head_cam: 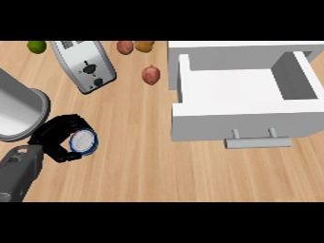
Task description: Pick up the can, place it into the drawer and close the drawer
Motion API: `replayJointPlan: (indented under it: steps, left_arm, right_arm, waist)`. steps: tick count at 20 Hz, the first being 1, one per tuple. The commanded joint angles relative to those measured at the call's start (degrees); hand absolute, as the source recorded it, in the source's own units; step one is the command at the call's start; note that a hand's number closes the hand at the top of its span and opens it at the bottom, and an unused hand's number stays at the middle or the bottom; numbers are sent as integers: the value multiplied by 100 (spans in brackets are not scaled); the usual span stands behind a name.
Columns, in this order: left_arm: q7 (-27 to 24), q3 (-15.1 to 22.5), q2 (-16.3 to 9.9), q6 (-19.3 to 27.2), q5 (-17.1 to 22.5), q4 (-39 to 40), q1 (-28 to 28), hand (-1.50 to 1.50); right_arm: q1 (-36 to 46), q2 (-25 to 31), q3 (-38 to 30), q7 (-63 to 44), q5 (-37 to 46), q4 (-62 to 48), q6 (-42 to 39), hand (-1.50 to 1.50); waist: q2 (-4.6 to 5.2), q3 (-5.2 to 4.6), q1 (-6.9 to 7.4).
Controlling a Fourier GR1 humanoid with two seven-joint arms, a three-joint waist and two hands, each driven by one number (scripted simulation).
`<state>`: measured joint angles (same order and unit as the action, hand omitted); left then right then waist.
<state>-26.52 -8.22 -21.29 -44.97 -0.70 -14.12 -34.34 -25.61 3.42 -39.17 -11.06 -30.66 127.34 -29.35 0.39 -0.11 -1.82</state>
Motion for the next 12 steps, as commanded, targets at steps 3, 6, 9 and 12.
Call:
replayJointPlan:
  steps: [3, 6, 9, 12]
  left_arm:
    - [-396, 28, 366, -1032, 168, -301, -49, 150]
    - [-162, -729, 471, 540, 831, -254, 45, 150]
    - [-404, -1343, 1002, 2158, 1328, -260, 329, 150]
    - [-709, -1321, 1354, 2661, 1358, -767, 199, 150]
  right_arm:
    - [-12, 129, -163, -43, -195, -149, -76, -150]
    - [-208, 25, -271, -14, -221, -62, -134, -150]
    - [-329, -48, -305, -71, -192, 154, -52, -150]
    - [-188, -254, -163, -14, -28, 169, -4, -150]
  waist:
    - [-20, 0, 70]
    - [-63, 12, 153]
    - [-125, 20, 271]
    - [-90, 20, 258]
